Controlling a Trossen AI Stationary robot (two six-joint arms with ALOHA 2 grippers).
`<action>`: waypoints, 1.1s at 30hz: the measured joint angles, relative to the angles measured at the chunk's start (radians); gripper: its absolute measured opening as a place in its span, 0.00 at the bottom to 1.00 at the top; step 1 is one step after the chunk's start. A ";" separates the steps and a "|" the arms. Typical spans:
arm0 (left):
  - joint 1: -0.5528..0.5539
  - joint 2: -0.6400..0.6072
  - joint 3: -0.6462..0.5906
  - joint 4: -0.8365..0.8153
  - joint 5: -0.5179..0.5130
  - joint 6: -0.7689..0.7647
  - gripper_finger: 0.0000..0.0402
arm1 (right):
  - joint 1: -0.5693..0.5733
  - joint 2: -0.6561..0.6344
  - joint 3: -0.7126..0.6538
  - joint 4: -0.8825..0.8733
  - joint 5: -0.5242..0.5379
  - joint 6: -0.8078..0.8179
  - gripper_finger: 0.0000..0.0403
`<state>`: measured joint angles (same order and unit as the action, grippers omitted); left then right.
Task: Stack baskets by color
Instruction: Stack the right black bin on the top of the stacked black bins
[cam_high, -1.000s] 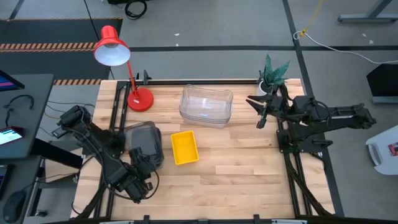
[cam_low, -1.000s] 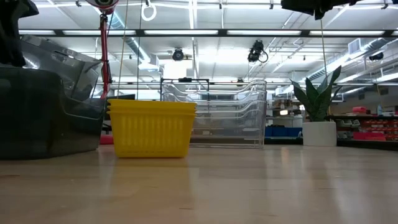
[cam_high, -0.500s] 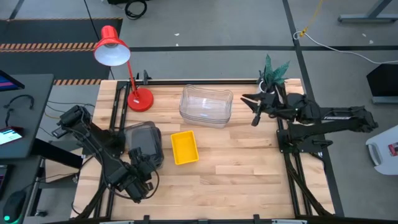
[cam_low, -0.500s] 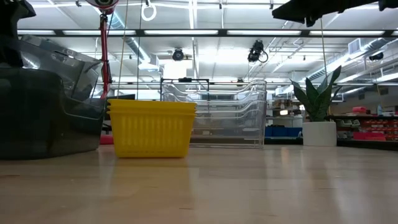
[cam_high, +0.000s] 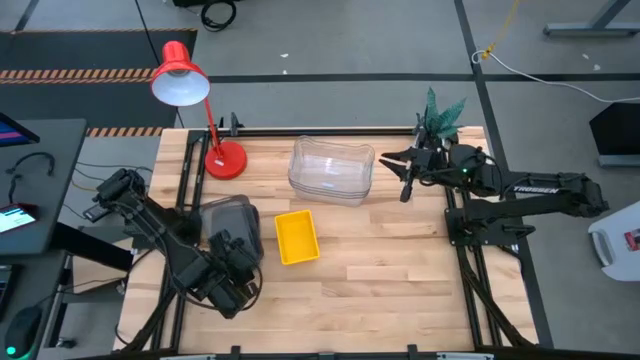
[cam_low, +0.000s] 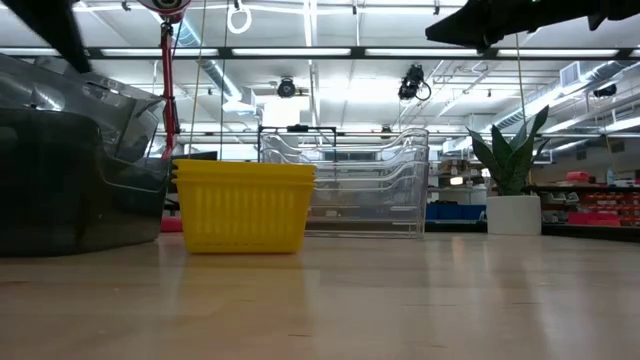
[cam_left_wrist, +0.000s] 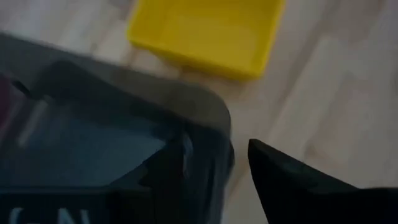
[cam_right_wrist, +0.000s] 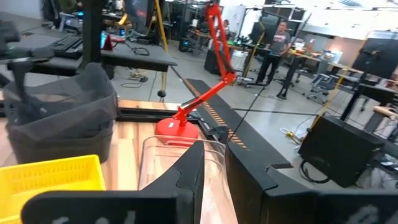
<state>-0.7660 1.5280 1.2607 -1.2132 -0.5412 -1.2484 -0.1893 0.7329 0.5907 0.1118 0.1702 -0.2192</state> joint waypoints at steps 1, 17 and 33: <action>0.009 0.000 0.005 -0.001 -0.017 0.000 0.48 | -0.003 0.004 0.000 0.000 -0.012 0.000 0.18; 0.128 0.017 0.009 0.068 0.203 0.135 0.48 | -0.025 0.029 0.000 -0.022 -0.078 -0.020 0.18; 0.128 0.090 0.009 -0.046 0.406 0.161 0.29 | -0.025 0.056 0.001 -0.028 -0.089 -0.020 0.18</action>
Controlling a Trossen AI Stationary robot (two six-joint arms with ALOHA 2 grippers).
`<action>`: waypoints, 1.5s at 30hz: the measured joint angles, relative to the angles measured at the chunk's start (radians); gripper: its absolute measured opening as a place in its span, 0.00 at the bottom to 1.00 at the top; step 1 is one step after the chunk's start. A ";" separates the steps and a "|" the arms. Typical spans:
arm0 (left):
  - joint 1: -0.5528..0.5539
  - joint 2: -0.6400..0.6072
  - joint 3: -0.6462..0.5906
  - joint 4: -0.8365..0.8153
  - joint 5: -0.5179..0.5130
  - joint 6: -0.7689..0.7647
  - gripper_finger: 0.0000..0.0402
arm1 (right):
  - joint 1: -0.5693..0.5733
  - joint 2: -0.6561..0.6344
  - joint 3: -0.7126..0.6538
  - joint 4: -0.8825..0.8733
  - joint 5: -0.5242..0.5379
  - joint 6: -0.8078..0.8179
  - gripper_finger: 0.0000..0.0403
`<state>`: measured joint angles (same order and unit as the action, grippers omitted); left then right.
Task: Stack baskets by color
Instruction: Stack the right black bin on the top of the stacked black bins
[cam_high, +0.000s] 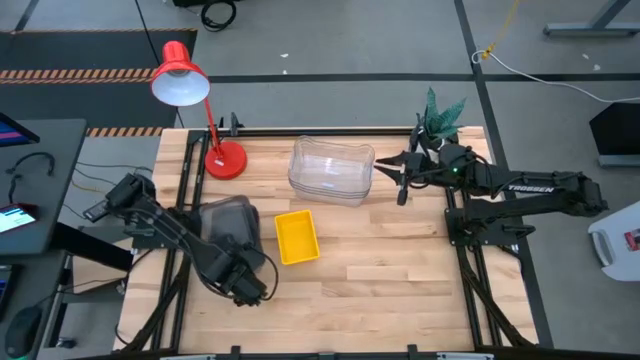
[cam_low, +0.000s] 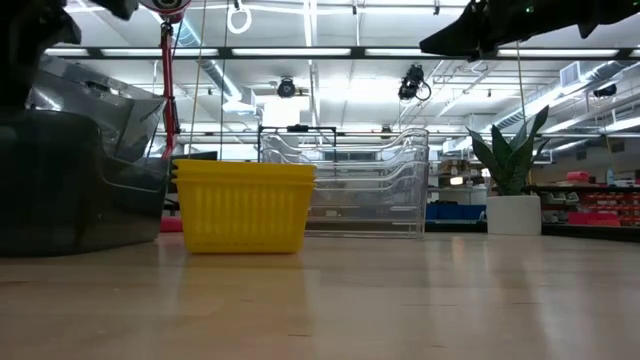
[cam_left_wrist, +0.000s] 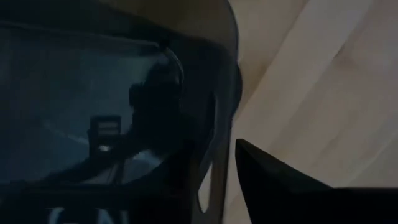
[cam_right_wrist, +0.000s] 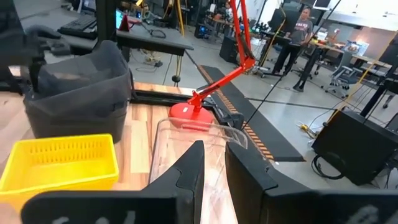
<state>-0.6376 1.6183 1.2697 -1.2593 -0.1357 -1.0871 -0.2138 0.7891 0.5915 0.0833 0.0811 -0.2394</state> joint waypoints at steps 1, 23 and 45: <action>-0.001 0.009 0.000 -0.005 0.018 0.015 0.27 | 0.000 0.001 0.000 0.007 0.000 0.000 0.18; -0.082 -0.036 0.001 0.011 0.042 0.166 0.01 | -0.001 0.001 0.000 0.138 0.004 0.064 0.18; -0.126 -0.100 -0.002 0.060 -0.044 0.105 0.00 | -0.043 0.076 0.000 0.215 -0.005 0.061 0.18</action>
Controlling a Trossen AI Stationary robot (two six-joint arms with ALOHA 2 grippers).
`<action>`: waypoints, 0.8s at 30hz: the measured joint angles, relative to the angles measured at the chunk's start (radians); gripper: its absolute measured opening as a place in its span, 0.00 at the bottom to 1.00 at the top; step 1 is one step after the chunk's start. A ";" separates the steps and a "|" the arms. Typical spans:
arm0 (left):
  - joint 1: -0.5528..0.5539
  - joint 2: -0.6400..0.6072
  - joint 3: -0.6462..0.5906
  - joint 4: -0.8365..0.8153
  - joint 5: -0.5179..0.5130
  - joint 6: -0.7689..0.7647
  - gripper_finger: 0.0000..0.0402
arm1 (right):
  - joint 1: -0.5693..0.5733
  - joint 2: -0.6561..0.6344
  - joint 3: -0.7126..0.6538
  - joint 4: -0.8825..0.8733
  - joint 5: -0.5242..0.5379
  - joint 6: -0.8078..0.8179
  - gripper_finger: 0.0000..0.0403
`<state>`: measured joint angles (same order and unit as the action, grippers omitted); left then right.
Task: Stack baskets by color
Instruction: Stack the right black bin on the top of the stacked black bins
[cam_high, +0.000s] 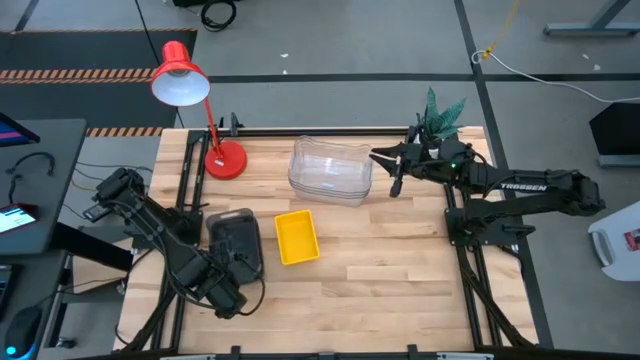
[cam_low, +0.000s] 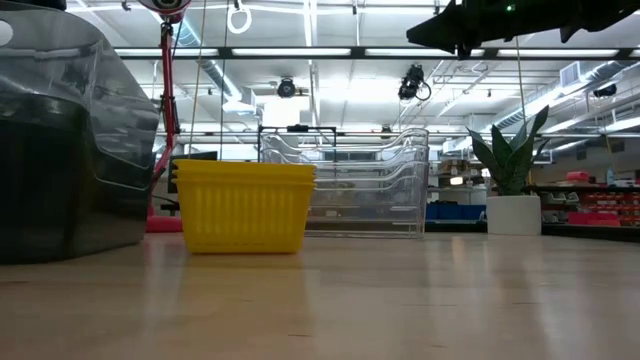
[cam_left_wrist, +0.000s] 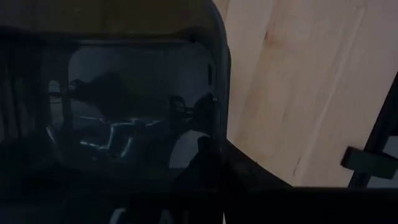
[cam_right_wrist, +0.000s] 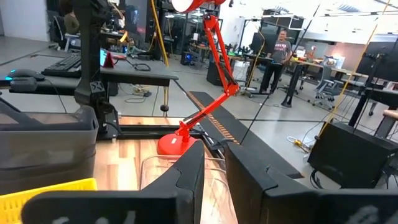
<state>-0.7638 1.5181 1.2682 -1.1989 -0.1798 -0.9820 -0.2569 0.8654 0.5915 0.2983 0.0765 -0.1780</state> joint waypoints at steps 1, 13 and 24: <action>0.000 0.000 0.000 0.000 0.000 -0.002 0.00 | 0.000 0.000 0.000 0.000 0.000 0.000 0.18; 0.000 0.000 -0.001 -0.020 0.004 -0.029 0.01 | 0.000 0.000 0.000 -0.007 -0.028 0.000 0.18; 0.000 0.001 -0.001 -0.004 -0.048 -0.071 0.08 | 0.000 0.000 0.000 -0.008 -0.028 0.000 0.18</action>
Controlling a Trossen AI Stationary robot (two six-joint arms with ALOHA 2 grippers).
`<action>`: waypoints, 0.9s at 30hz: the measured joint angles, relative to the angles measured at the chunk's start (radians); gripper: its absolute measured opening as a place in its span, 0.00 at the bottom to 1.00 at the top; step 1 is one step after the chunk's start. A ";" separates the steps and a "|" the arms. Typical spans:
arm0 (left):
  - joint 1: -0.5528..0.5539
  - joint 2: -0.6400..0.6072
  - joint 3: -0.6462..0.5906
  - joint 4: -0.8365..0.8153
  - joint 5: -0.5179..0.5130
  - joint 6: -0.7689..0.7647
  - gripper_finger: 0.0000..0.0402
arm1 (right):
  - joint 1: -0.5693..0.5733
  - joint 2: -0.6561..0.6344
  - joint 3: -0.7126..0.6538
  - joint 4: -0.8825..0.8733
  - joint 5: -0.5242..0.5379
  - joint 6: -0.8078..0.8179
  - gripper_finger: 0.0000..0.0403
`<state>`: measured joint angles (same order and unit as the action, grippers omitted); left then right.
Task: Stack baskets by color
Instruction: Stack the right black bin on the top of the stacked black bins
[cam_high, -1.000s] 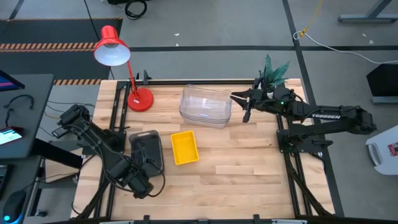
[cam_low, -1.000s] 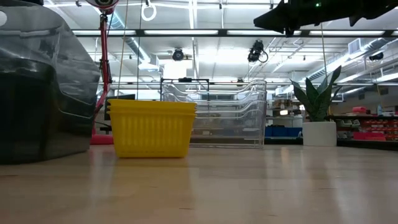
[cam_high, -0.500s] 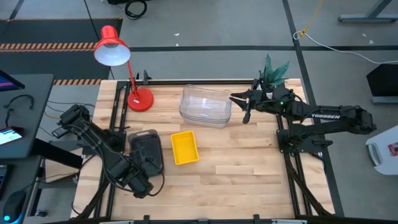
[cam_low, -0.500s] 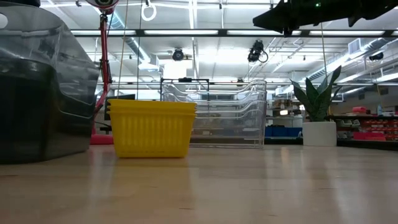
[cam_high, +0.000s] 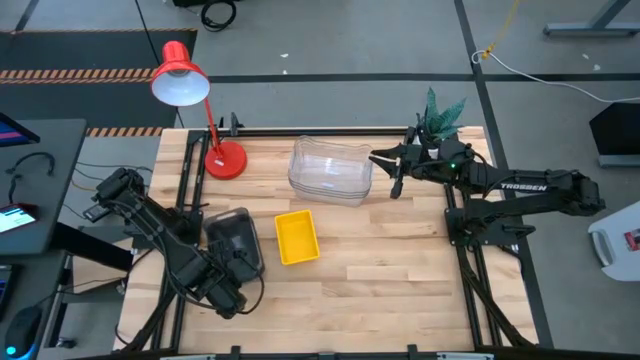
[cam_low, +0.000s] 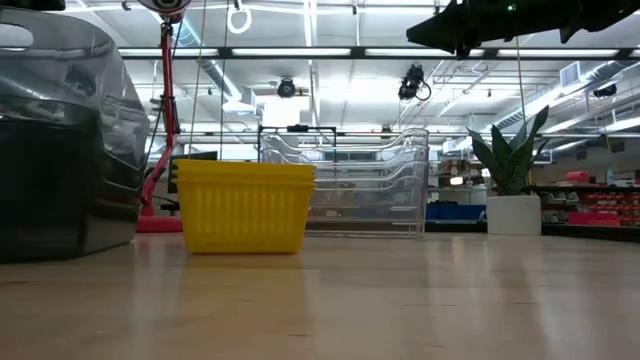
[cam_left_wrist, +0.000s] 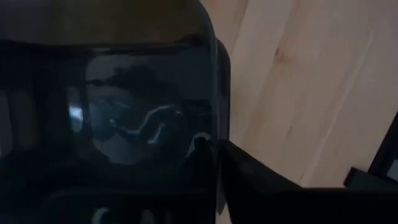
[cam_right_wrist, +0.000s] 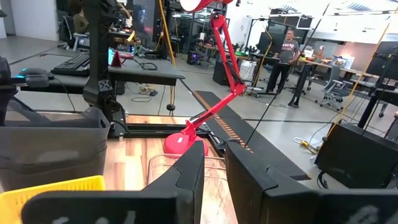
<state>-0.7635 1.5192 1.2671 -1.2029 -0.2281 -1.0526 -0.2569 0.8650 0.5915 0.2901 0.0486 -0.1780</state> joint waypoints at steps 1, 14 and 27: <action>-0.002 0.000 0.000 0.000 -0.006 -0.004 0.10 | 0.000 0.000 0.000 0.000 0.000 0.000 0.18; -0.006 -0.002 0.000 -0.026 -0.061 0.015 0.34 | 0.000 0.000 0.000 0.012 -0.014 0.003 0.18; -0.005 -0.056 0.010 -0.052 -0.141 -0.018 0.44 | -0.001 -0.001 0.024 -0.008 -0.052 0.038 0.18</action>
<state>-0.7689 1.4628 1.2774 -1.2552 -0.3688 -1.0708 -0.2577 0.8637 0.6155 0.2822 -0.0037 -0.1402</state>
